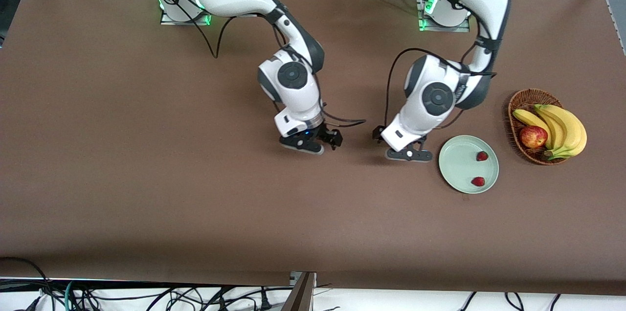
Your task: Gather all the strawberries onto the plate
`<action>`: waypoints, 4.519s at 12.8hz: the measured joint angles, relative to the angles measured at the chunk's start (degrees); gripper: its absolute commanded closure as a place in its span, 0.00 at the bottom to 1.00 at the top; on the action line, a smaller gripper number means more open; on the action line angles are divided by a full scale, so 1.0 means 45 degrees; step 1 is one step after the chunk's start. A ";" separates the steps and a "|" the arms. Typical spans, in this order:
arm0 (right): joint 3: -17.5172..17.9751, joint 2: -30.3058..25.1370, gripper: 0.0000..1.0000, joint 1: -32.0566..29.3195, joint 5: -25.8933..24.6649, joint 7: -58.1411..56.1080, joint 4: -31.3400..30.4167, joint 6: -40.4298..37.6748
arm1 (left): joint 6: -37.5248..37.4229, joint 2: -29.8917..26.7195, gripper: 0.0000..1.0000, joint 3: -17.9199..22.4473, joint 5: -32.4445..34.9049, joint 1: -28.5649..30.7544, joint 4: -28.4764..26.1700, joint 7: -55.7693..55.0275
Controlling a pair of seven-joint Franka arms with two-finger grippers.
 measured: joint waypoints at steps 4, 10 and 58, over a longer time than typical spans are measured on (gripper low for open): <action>-0.0014 -0.1666 0.00 -0.2574 0.0010 -0.5457 0.0363 -0.3650 | 0.0399 0.1266 0.01 -0.0022 0.0000 -0.1472 0.0987 -0.2564; -0.0054 -0.3856 0.00 -0.5535 -0.0004 -1.0892 0.0395 -0.8551 | 0.0717 0.3589 0.05 -0.0009 0.0000 -0.3037 0.4068 -0.5820; 0.0797 -0.9150 0.00 -0.8962 -0.0867 -1.1226 -0.1757 -1.1544 | -1.0422 -0.7861 0.00 -0.0627 0.3966 0.4976 0.1281 0.5553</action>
